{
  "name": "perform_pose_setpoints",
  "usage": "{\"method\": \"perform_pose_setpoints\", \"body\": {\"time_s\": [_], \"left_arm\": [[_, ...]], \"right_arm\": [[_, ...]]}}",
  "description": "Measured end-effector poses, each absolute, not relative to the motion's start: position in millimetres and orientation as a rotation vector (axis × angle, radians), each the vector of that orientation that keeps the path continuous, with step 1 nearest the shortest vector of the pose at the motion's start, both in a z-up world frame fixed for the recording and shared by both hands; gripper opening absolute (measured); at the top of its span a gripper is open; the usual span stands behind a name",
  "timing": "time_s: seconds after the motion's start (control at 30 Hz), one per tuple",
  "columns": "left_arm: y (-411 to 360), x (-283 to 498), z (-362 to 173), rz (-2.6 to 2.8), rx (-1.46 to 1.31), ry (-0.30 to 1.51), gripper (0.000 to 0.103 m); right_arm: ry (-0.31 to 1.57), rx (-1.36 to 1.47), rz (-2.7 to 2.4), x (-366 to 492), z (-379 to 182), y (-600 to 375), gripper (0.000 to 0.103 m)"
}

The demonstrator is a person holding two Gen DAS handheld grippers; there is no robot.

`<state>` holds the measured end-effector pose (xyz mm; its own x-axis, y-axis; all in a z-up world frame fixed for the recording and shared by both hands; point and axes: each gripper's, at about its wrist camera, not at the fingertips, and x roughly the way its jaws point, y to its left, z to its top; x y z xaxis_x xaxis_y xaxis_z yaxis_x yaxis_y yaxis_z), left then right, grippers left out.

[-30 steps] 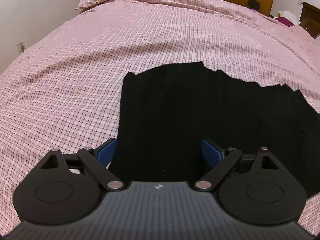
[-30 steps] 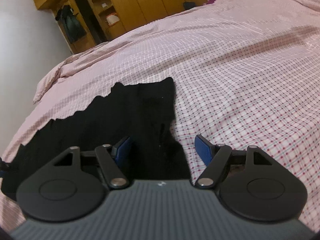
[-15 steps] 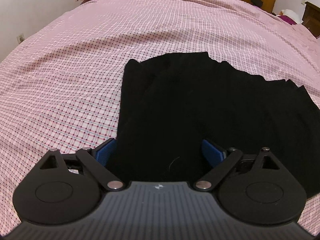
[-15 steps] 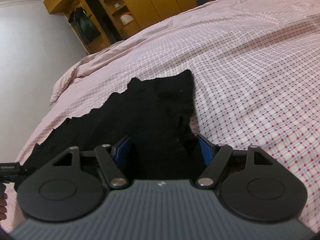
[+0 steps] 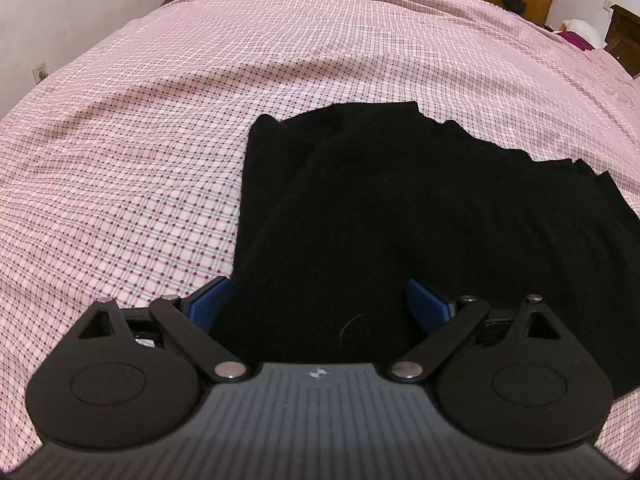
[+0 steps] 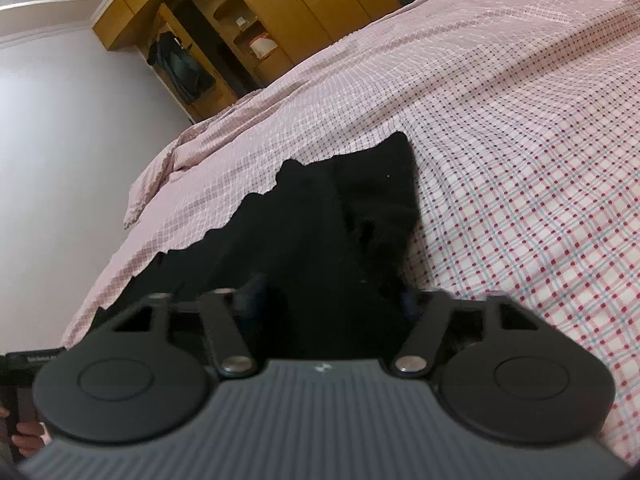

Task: Fold small clothes
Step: 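Close the right gripper on the cardigan side edge and lift it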

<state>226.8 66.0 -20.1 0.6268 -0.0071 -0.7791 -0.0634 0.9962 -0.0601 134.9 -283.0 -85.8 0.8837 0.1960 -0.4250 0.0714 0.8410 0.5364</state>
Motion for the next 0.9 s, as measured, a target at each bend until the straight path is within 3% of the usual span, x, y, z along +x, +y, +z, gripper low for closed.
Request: {"method": "perform_pose_setpoints", "body": {"time_s": [0.03, 0.9], "left_arm": [[65.9, 226.9, -20.1, 0.033, -0.085, 0.893, 0.097], [65.0, 226.8, -21.9, 0.031, -0.083, 0.893, 0.097]], "right_arm": [[0.489, 0.596, 0.077, 135.0, -87.7, -284.6, 0.028], [0.462, 0.7, 0.066, 131.8, -98.2, -292.4, 0.03]]}}
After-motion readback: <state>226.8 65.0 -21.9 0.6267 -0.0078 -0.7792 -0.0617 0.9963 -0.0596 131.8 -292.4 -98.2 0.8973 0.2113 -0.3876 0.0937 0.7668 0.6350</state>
